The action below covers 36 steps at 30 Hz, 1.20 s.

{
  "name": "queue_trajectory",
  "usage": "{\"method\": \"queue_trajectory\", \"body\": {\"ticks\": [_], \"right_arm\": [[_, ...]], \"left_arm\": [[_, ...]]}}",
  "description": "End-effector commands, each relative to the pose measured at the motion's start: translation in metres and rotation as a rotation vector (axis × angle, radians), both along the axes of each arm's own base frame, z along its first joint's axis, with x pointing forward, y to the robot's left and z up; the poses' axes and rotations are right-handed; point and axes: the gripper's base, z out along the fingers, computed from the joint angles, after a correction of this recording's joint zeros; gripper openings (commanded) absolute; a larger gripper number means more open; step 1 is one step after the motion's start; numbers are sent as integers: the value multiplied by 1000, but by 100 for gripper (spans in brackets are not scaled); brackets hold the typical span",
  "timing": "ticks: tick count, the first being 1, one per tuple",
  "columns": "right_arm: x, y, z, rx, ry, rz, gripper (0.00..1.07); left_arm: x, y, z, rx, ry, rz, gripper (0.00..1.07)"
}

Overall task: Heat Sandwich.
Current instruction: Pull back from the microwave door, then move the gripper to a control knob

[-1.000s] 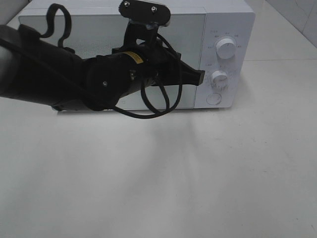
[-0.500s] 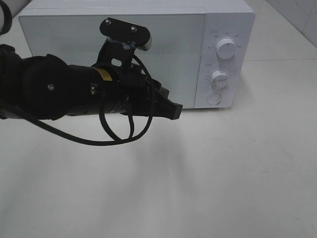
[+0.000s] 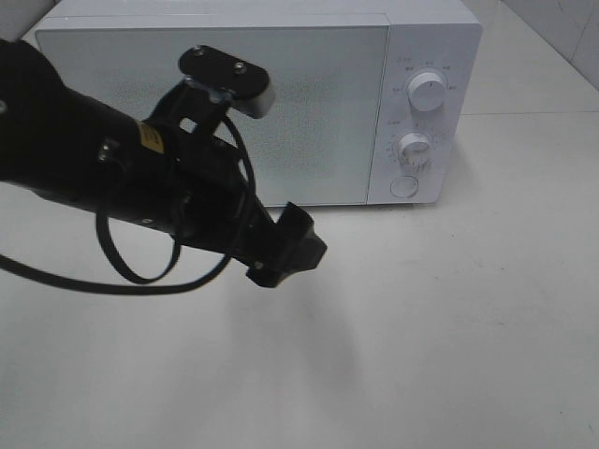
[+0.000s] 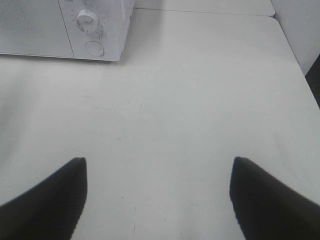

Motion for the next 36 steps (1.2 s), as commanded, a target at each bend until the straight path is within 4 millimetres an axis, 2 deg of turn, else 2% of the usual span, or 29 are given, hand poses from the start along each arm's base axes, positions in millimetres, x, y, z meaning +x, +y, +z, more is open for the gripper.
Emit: {"method": "queue_trajectory", "body": {"ticks": [1,3,5,6,7,9,10,11,13,14,15,16,18,19,21,23,29,31,33,36], "right_arm": [[-4,-1,0,-3,-32,-4,76],[-4,-1,0,-3,-32,-4,76],[-4,-1,0,-3,-32,-4,76],[-4,-1,0,-3,-32,-4,76],[-4,-1,0,-3,-32,-4,76],[-4,-1,0,-3,-32,-4,76],[-4,-1,0,-3,-32,-4,76],[-4,-1,0,-3,-32,-4,76],[-4,-1,0,-3,-32,-4,76],[-4,-1,0,-3,-32,-4,76],[-4,-1,0,-3,-32,-4,76],[-4,-1,0,-3,-32,-4,76],[-4,-1,0,-3,-32,-4,76],[-4,-1,0,-3,-32,-4,76],[-4,-1,0,-3,-32,-4,76],[-4,-1,0,-3,-32,-4,76],[-4,-1,0,-3,-32,-4,76],[-4,-1,0,-3,-32,-4,76],[-4,-1,0,-3,-32,-4,76],[-4,-1,0,-3,-32,-4,76]], "left_arm": [[11,32,7,27,94,93,98],[13,38,8,34,116,108,98],[17,55,13,41,150,151,98],[20,69,17,43,181,196,98],[20,69,17,43,181,196,98],[22,84,22,42,205,237,98],[23,100,27,48,224,276,98],[23,100,27,48,224,276,98],[24,115,34,45,227,325,98],[24,121,37,46,229,346,98],[23,136,44,45,222,399,98],[23,136,44,45,222,399,98],[22,151,51,54,210,461,98],[20,166,56,71,201,521,98],[18,172,59,75,196,545,98],[12,189,68,96,176,622,98],[-5,213,83,123,165,712,98],[-8,216,85,120,161,720,98],[-21,220,91,107,139,738,98],[-32,222,89,105,133,747,98]]}}
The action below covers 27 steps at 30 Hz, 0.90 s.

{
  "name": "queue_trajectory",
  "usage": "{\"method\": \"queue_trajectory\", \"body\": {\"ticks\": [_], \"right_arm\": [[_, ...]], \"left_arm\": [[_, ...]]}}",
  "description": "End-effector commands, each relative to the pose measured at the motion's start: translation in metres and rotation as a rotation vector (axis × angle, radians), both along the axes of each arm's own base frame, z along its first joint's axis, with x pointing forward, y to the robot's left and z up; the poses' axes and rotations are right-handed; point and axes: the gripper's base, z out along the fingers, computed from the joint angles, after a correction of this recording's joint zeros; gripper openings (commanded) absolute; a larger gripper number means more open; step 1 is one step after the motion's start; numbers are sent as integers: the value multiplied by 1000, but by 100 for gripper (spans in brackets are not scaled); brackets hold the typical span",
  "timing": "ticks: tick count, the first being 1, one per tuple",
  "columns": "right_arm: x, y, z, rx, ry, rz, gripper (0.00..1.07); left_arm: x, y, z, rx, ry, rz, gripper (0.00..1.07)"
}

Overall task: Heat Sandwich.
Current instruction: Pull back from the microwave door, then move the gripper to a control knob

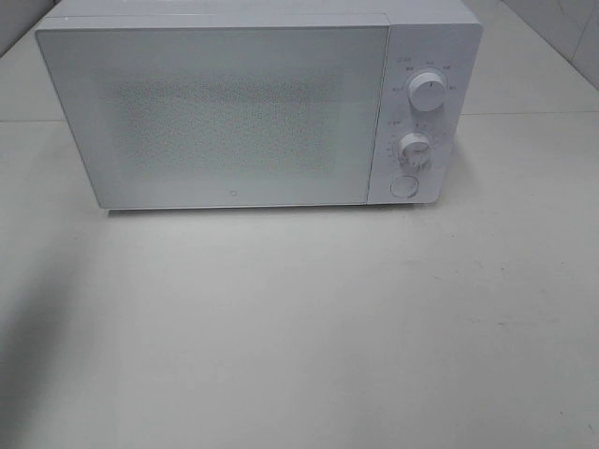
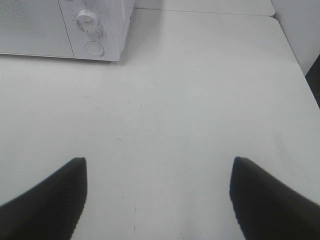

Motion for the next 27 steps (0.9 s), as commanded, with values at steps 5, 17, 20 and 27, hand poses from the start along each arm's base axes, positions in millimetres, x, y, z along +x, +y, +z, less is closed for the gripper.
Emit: {"method": "queue_trajectory", "body": {"ticks": [5,17,20,27], "right_arm": [[-4,-1,0,-3,-32,-4,76],[-4,-1,0,-3,-32,-4,76],[-4,-1,0,-3,-32,-4,76],[-4,-1,0,-3,-32,-4,76]], "left_arm": [[-50,5,-14,-1,5,15,98],[-126,7,-38,17,-108,-27,98],[-139,8,-38,22,-136,-30,98],[-163,8,-35,21,-257,-29,98]]}}
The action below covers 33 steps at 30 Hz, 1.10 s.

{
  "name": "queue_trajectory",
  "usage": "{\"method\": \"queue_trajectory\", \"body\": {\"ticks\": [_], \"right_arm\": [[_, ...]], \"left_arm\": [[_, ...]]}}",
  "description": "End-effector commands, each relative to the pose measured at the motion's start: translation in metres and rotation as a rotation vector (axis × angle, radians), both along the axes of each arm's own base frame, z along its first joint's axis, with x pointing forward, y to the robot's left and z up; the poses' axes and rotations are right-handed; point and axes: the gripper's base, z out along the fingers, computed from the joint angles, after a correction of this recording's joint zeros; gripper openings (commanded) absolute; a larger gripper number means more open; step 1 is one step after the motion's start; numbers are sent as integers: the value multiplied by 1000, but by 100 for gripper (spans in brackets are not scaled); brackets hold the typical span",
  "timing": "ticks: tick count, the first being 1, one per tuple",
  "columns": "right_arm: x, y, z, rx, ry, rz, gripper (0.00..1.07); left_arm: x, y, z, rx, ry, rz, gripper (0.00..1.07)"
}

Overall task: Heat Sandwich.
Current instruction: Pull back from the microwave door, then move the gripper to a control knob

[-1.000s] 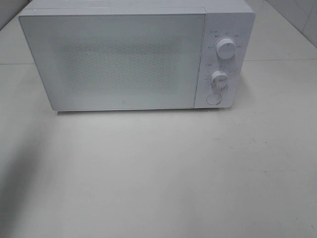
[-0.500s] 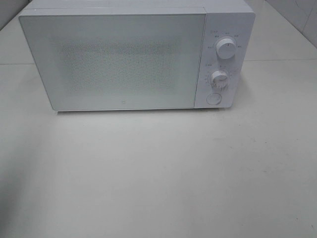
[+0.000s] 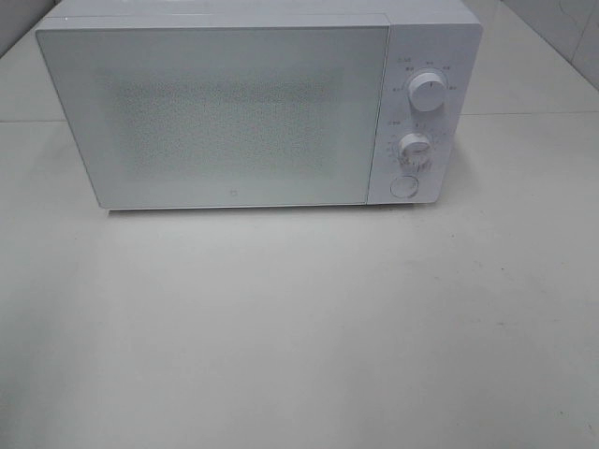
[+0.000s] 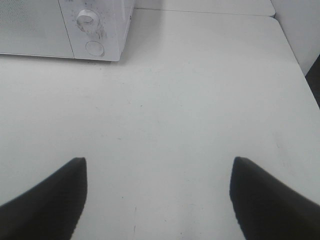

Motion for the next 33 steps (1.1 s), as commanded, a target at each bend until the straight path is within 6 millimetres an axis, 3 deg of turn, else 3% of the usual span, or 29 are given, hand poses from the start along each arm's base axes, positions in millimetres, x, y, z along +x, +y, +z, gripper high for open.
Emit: {"method": "queue_trajectory", "body": {"ticks": [1,15,21,33], "right_arm": [[-4,-1,0,-3,-32,-4,76],[-4,-1,0,-3,-32,-4,76],[-4,-1,0,-3,-32,-4,76],[-4,0,0,0,-32,-1,76]], "left_arm": [[-8,0,2,0,-51,0,98],[-35,0,7,-19,-231,3,98],[-57,1,7,-12,-376,48,98],[-56,1,7,-12,-372,47,98]]}}
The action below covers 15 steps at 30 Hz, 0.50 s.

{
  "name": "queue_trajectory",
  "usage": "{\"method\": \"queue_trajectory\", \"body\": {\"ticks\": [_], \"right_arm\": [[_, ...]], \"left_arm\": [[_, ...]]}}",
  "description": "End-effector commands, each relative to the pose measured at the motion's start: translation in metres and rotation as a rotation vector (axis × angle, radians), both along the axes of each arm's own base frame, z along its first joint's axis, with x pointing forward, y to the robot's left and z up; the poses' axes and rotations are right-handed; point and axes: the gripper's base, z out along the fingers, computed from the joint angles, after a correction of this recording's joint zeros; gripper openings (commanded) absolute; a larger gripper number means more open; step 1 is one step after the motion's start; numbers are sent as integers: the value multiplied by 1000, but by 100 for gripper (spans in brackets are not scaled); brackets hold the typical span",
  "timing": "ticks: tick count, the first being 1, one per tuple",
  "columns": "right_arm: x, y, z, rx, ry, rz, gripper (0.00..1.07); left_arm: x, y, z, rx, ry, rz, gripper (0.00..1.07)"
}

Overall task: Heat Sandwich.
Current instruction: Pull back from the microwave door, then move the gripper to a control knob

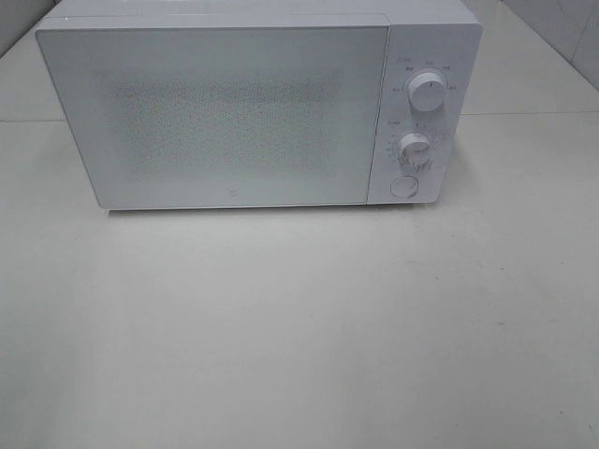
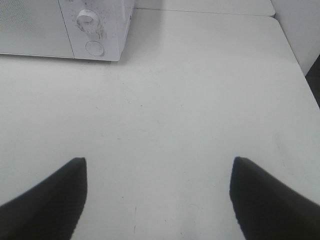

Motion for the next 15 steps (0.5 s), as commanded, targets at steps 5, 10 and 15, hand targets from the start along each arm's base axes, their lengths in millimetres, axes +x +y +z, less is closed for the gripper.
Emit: {"method": "queue_trajectory", "body": {"ticks": [5,10,15], "right_arm": [[-4,0,0,0,-32,-1,76],[-4,0,0,0,-32,-1,76],[-4,0,0,0,-32,-1,76]], "left_arm": [[-4,0,-1,0,-27,0,98],[-4,0,-1,0,-27,0,98],[-4,0,-1,0,-27,0,98]]}}
